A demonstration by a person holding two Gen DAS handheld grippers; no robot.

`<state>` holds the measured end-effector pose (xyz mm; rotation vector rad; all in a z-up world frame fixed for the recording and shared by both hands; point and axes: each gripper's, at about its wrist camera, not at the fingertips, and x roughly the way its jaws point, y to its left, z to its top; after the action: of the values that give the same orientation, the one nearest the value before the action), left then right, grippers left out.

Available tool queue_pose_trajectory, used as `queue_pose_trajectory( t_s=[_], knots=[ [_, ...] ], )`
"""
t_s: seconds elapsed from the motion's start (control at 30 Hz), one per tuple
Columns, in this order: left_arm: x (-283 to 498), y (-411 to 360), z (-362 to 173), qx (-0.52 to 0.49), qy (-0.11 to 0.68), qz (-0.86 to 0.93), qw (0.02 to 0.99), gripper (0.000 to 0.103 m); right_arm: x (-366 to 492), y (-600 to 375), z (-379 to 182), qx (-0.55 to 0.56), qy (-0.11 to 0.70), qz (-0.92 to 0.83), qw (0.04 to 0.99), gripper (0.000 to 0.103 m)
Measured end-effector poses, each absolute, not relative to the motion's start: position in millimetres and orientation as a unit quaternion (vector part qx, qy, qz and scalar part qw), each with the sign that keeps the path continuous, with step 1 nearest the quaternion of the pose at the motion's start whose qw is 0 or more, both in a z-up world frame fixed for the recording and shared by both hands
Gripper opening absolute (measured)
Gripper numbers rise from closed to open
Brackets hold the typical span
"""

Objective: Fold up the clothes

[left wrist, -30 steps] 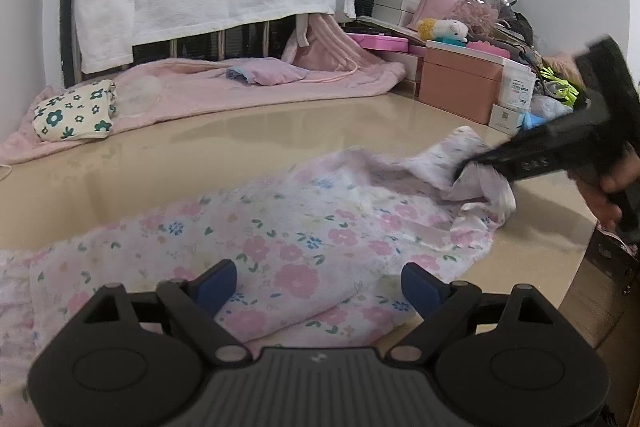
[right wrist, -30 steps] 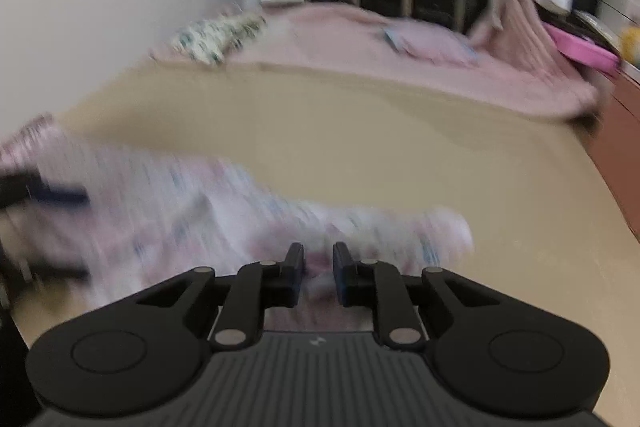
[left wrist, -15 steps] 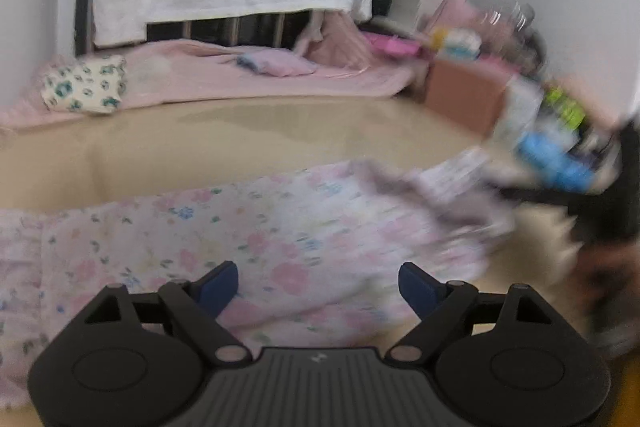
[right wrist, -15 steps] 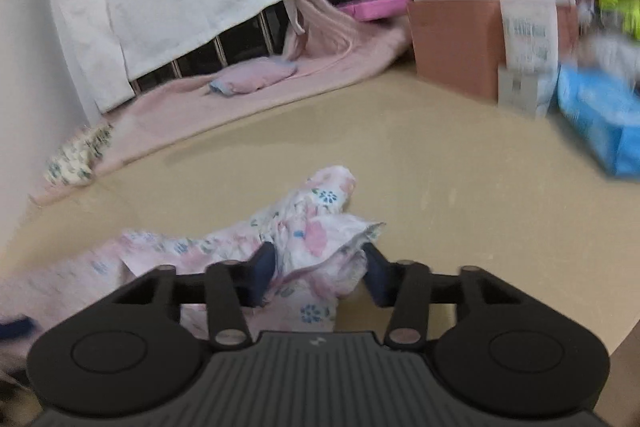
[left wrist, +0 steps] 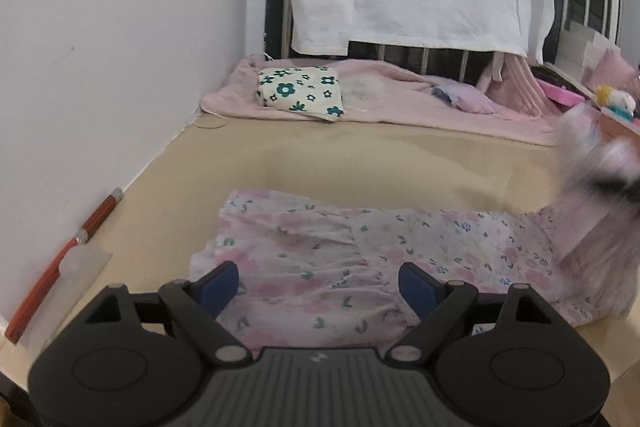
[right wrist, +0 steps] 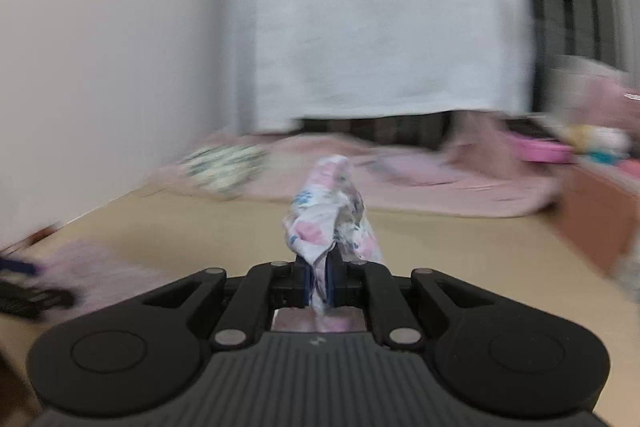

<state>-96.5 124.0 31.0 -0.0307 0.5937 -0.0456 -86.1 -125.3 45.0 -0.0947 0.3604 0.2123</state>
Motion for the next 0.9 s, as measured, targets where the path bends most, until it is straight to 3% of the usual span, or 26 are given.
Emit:
queue_pose_trajectory(
  t_s=[0.13,0.2,0.27,0.4,0.47,0.53,0.6,0.63,0.67,0.7,0.73,0.9],
  knots=[
    [-101.0,120.3,27.6,0.008,0.287,-0.006,0.958,0.087,-69.2,-60.2,3.9,-0.099,0.230,0.143,0.958,0.021],
    [-104.1,123.2,26.7,0.012,0.286,-0.007,0.958,0.087,-73.7,-56.4,1.3,-0.085,0.231,0.163,0.956,0.050],
    [-105.7,130.8,27.4,0.000,0.289,-0.007,0.957,0.087,-87.1,-65.7,10.5,-0.060,0.219,0.193,0.955,0.069],
    [-98.0,147.4,44.2,-0.067,0.306,-0.015,0.949,0.086,-128.9,-106.0,41.8,-0.025,0.187,0.231,0.955,0.079],
    [-78.8,146.8,59.3,-0.128,0.332,-0.075,0.931,0.086,-144.6,-131.6,52.5,-0.012,0.182,0.221,0.958,0.078],
    [-51.8,125.8,71.4,-0.130,0.352,-0.159,0.913,0.083,-140.6,-148.8,52.4,-0.001,0.213,0.203,0.956,0.065],
    [-25.1,90.6,77.1,-0.076,0.361,-0.220,0.903,0.079,-125.8,-151.8,38.1,-0.010,0.255,0.171,0.952,0.026],
    [-13.3,70.2,76.7,-0.033,0.365,-0.239,0.899,0.074,-119.1,-150.3,30.9,-0.020,0.272,0.159,0.949,0.019],
    [-4.5,52.4,70.7,0.016,0.376,-0.243,0.894,0.052,-113.5,-145.2,23.6,-0.038,0.281,0.152,0.947,0.013],
    [4.2,34.9,64.3,0.066,0.387,-0.247,0.886,0.020,-109.2,-139.6,17.7,-0.057,0.287,0.150,0.944,0.012],
    [12.6,23.5,55.1,0.094,0.409,-0.237,0.876,0.009,-106.8,-134.6,14.6,-0.073,0.290,0.152,0.942,0.011],
    [19.2,20.2,35.6,0.081,0.425,-0.187,0.882,0.013,-65.7,-139.8,11.4,-0.144,0.315,0.127,0.929,0.007]
  ],
)
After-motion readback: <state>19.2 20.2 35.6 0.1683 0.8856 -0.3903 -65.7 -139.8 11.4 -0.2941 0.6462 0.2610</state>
